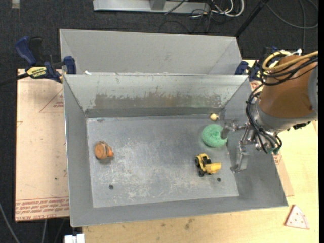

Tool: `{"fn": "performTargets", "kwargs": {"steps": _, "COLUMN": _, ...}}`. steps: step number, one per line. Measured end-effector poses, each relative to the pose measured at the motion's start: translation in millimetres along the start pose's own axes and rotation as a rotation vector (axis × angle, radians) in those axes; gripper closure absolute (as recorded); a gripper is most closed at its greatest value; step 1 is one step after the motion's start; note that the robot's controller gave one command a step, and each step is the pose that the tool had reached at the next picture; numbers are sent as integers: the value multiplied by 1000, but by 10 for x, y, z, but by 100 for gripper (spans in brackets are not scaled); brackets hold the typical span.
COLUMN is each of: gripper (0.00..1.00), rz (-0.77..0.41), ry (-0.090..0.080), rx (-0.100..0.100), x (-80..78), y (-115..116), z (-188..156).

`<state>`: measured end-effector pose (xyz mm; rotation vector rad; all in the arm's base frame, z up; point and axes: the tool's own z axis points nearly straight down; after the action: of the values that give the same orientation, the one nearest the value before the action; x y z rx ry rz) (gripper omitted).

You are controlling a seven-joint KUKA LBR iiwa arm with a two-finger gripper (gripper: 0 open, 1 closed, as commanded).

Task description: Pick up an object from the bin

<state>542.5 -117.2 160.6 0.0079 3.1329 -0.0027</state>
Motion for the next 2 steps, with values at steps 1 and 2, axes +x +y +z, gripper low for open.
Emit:
{"fn": "performTargets", "kwargs": {"steps": 1, "gripper": 0, "rz": 91, "ry": 10, "rx": -3, "x": 71, "y": 71, "z": 368}}
{"fn": "performTargets", "kwargs": {"steps": 2, "gripper": 0, "rz": 63, "ry": 7, "rx": -2, "x": 101, "y": 281, "z": 699}}
